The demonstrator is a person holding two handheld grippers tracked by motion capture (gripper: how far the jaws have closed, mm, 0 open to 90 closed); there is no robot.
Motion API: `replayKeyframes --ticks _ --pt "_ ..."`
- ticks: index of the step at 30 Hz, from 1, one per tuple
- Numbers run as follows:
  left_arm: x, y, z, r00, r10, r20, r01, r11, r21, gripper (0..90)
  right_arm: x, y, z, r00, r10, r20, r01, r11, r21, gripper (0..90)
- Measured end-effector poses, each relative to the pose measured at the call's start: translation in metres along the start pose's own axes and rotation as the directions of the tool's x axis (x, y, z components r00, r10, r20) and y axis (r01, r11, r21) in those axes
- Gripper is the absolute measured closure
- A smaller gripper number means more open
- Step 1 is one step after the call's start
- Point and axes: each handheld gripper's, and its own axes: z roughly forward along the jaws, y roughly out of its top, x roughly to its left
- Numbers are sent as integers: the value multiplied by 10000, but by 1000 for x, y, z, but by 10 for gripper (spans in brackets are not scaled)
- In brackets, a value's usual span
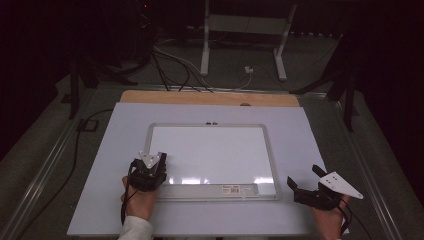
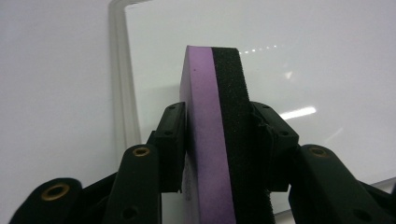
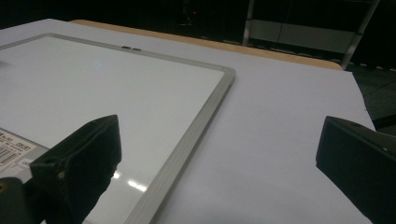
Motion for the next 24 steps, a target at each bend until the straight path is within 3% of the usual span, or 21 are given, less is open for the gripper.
replayKeyframes --ticks 15,24 --pt "8 -13 -9 9941 -1073 -135 1071 9941 -157 618 0 0 0 10000 18 -37 -18 10000 -2 7" --pt "10 -21 -17 9943 -1044 -203 1041 9944 -165 618 1 0 1 10000 -24 -47 24 10000 7 6"
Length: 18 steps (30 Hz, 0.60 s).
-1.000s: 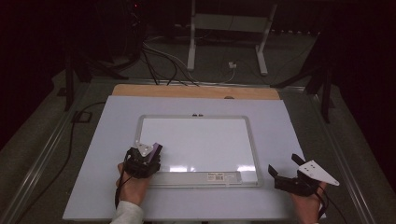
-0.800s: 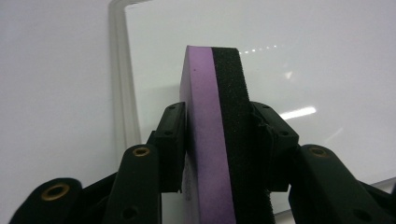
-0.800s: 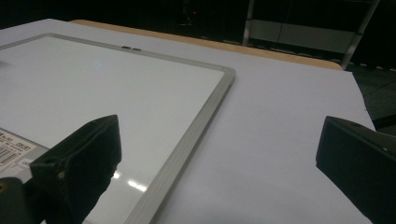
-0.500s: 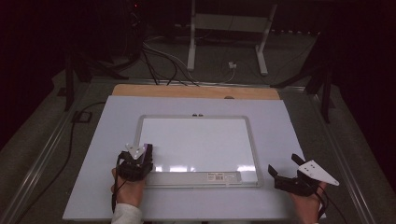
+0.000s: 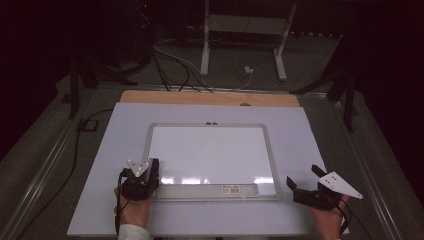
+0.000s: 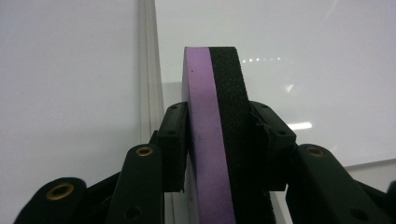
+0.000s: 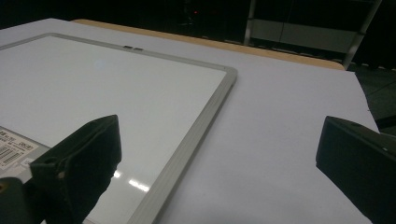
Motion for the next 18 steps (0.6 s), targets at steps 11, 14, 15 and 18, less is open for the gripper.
replayKeyframes --ticks 11,14,15,18 --pt "3 0 3 9999 -59 -88 58 9999 -141 564 0 0 -1 10000 31 2 -31 10000 -30 6" --pt "6 2 2 9996 -128 245 140 9987 -487 425 -1 0 -1 10000 48 19 -48 10000 -33 6" --pt "7 3 1 9991 -82 409 109 9977 -667 388 -1 0 -1 10000 55 21 -55 10000 -32 6" --pt "10 9 -5 9974 165 705 -79 9927 -1207 277 -1 0 -1 10000 49 21 -49 10000 -35 6"
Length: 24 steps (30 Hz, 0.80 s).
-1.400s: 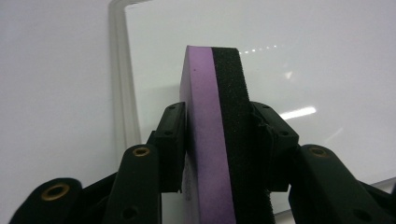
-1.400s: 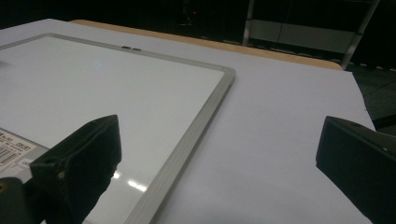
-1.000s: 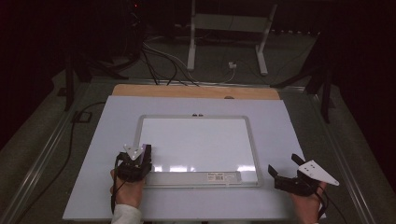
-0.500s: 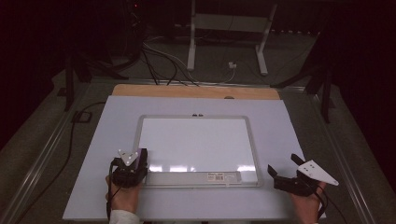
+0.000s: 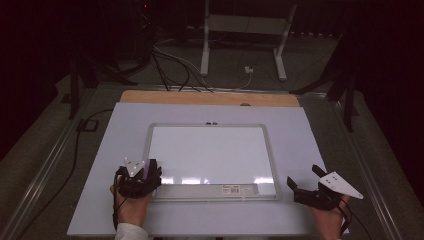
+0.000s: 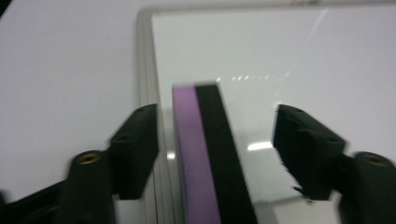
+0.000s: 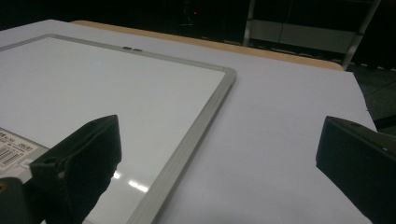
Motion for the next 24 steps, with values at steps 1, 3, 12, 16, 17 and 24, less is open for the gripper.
replayKeyframes --ticks 1,3,12,16,17,24 --pt "2 2 -2 9999 125 67 -124 9997 -207 251 0 0 0 10000 18 -3 -18 10000 0 6" --pt "6 6 -8 9992 380 150 -369 9971 -663 210 0 0 0 10000 6 -11 -6 10000 -19 6" --pt "41 12 -20 9952 761 621 -640 9821 -1770 49 1 0 -1 10000 -16 -66 16 10000 -56 6" --pt "54 11 -22 9952 715 661 -568 9777 -2023 6 2 1 -1 9999 -3 -128 2 10000 -82 6" --pt "57 11 -23 9953 715 659 -563 9762 -2094 5 2 1 -1 9999 -17 -138 16 10000 -83 6" --pt "71 8 -27 9932 847 793 -620 9652 -2542 3 2 1 -1 9999 -35 -167 32 9999 -127 6"
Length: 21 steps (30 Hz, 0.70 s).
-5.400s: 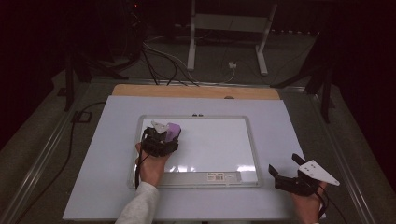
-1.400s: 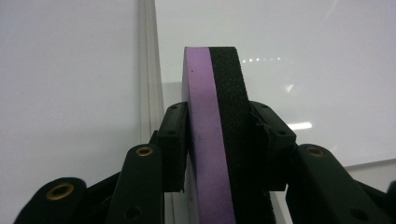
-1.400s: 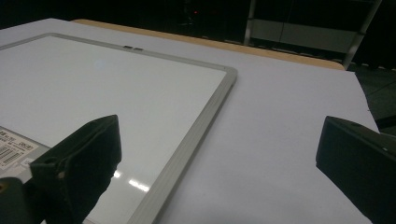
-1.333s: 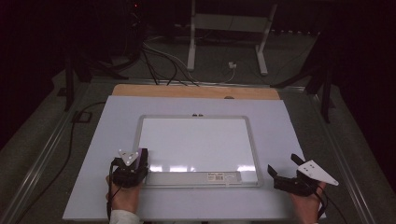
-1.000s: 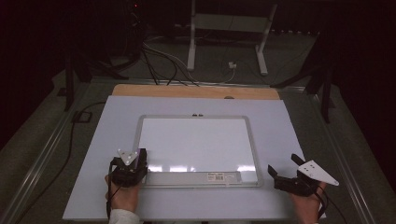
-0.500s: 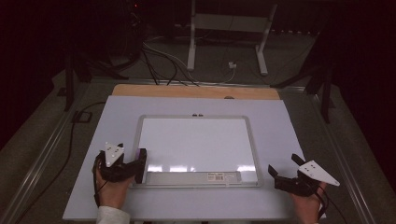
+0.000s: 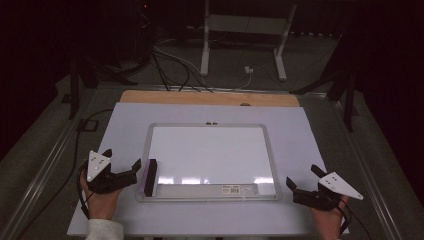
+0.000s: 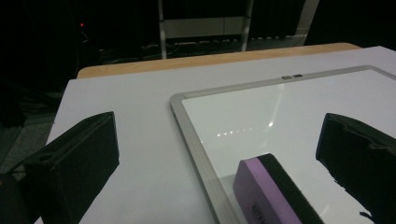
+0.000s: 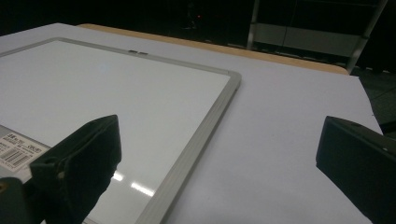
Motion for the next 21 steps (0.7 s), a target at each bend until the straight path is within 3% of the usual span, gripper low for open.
replayKeyframes --ticks 9,14,21 --pt "9 -8 0 9995 24 312 -10 9990 -448 3 0 0 0 10000 -26 -16 26 10000 -28 6" --pt "8 -14 -5 9996 293 -50 -296 9969 -724 4 -1 1 0 10000 -37 -35 36 10000 -32 6" --pt "7 -16 -7 9995 319 -71 -324 9967 -743 4 -1 1 2 10000 -29 -89 29 10000 -15 6"
